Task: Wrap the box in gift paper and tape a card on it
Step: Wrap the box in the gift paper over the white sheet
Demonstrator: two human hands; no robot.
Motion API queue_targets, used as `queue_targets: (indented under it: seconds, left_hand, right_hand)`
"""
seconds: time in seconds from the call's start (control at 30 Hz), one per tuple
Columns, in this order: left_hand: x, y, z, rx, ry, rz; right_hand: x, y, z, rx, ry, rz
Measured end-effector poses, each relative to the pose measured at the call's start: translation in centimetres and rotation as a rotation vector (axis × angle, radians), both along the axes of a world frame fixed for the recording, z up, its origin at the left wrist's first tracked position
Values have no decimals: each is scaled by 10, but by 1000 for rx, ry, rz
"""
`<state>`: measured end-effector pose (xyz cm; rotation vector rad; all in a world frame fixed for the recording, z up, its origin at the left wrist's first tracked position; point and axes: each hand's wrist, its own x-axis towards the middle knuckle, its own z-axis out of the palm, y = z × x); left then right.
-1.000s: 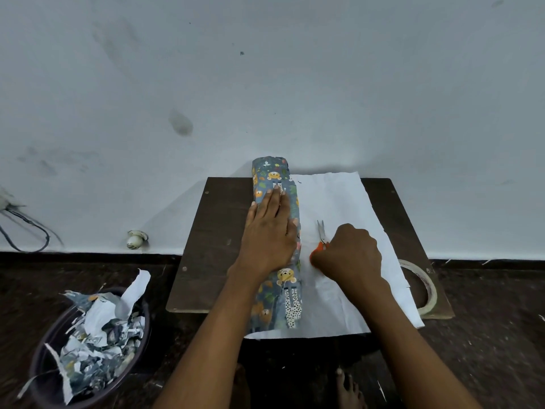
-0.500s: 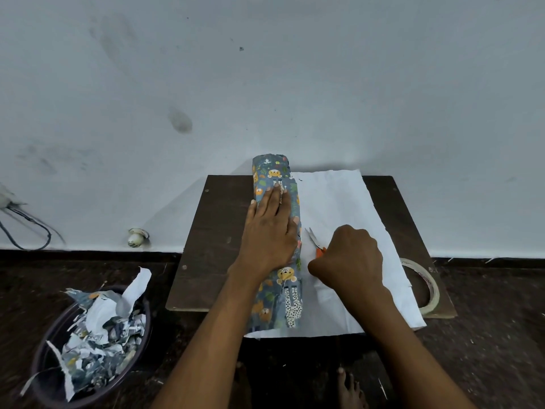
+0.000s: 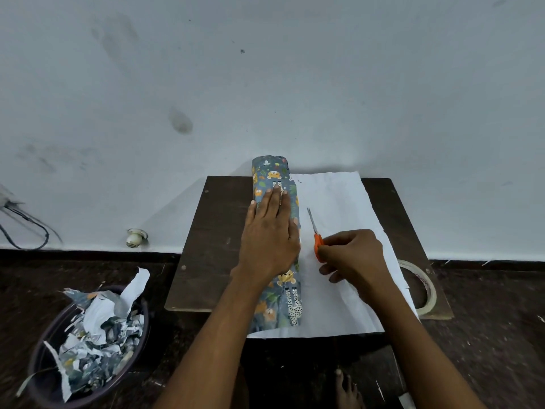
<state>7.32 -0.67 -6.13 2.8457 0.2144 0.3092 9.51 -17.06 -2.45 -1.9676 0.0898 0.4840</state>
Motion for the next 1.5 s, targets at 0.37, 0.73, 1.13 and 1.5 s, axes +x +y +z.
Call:
queue_targets:
  seconds: [0.37,0.73,1.13,1.5]
  left_hand:
    - [0,1,2,-15,-7,-17]
    - [0,0,5,-40,34,-11]
    - [0,1,7,-51,54,-14]
    - [0,3,10,-38,103,-23]
  right_hand:
    - [8,-2,-12,370,103,42]
    - [-7,2,-11,332,119,155]
    - [-9,4,-11,333,90,159]
    - [-11,11,-9,337,76,148]
